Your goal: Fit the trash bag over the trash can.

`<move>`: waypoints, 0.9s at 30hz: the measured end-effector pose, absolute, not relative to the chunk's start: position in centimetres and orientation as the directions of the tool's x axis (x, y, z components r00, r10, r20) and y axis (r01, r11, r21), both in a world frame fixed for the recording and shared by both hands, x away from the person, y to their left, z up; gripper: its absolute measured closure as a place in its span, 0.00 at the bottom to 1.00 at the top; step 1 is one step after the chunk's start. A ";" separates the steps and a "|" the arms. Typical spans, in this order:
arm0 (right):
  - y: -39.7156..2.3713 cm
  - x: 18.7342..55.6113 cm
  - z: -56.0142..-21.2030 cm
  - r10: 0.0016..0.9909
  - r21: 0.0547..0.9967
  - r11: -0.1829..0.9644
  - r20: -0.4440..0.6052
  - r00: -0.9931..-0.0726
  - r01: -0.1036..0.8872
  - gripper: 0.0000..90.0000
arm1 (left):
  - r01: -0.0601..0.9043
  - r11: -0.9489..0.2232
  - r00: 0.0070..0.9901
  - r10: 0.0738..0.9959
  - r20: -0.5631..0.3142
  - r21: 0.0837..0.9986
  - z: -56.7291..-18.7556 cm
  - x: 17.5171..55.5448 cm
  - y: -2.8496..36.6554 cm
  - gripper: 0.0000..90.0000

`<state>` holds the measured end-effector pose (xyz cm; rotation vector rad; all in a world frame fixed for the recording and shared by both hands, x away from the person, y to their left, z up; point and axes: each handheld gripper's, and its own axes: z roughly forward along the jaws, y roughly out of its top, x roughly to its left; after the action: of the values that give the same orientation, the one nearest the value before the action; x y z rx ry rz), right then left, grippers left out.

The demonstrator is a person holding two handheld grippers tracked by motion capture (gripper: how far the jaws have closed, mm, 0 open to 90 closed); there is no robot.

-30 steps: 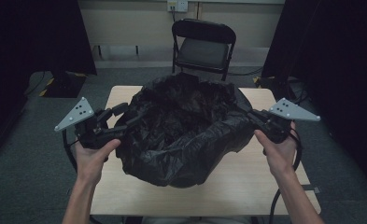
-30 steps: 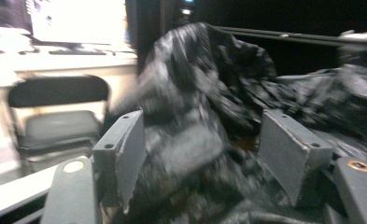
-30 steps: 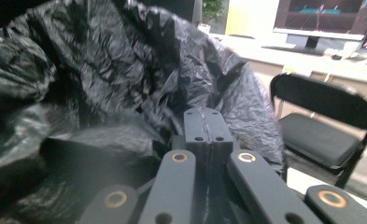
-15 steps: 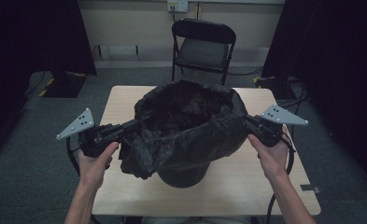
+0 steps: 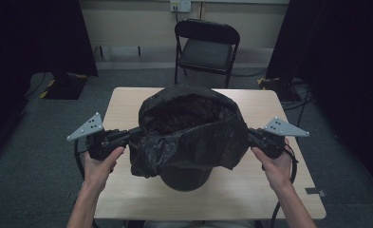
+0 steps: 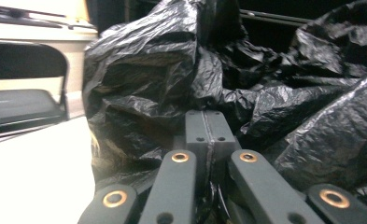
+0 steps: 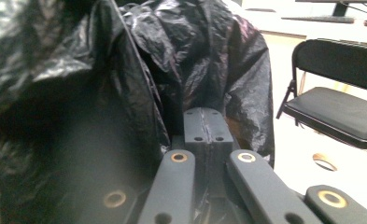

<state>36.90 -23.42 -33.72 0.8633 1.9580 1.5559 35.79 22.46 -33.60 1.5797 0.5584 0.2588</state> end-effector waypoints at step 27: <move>-25.4 34.5 -35.6 0.745 0.953 0.223 -0.030 -0.667 0.205 1.00 | 0.169 -0.241 0.828 0.561 -0.005 0.956 -34.4 34.8 20.4 1.00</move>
<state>34.46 -25.45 -35.64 0.8728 2.0123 1.4536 34.83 20.40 -34.44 1.8050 0.5573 0.4051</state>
